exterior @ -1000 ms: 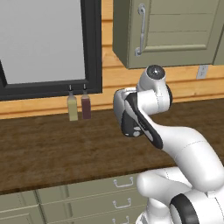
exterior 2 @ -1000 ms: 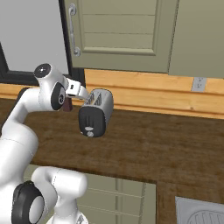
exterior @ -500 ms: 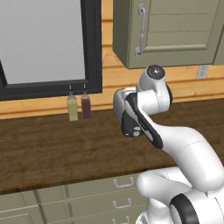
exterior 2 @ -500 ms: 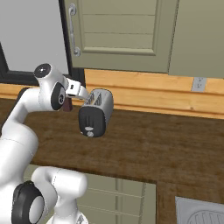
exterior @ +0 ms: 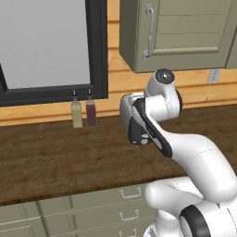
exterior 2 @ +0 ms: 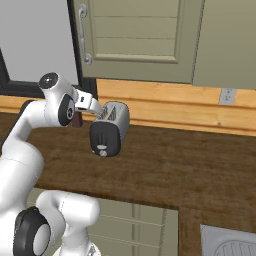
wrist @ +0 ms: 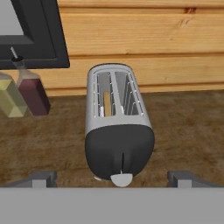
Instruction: Start the toaster. Once the lever pops up, take the bread to the plate on the dining counter.
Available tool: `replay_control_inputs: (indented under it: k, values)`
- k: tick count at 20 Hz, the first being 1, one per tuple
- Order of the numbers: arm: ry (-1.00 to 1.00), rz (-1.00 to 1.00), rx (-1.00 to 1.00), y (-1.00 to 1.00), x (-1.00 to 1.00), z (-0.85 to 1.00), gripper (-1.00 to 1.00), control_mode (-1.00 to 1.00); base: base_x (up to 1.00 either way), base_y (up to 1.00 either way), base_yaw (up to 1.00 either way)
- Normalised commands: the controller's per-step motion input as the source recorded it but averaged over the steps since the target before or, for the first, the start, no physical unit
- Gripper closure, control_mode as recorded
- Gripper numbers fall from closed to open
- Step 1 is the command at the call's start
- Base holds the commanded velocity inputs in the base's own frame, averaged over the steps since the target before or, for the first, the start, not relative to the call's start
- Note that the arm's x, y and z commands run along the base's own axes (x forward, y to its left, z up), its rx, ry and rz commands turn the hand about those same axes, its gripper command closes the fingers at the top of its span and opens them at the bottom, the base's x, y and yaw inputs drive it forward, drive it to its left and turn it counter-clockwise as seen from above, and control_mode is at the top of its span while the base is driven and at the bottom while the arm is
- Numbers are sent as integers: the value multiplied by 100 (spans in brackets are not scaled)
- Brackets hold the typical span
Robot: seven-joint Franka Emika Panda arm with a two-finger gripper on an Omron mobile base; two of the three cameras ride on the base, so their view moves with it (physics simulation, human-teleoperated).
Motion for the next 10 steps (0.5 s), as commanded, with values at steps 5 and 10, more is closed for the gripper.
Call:
replay_control_inputs:
  k: [5, 10]
  values:
    - [0, 0, 0, 0, 0, 0, -100, -100, 0, 0, 0]
    - [0, 0, 0, 0, 0, 0, -100, -100, 0, 0, 0]
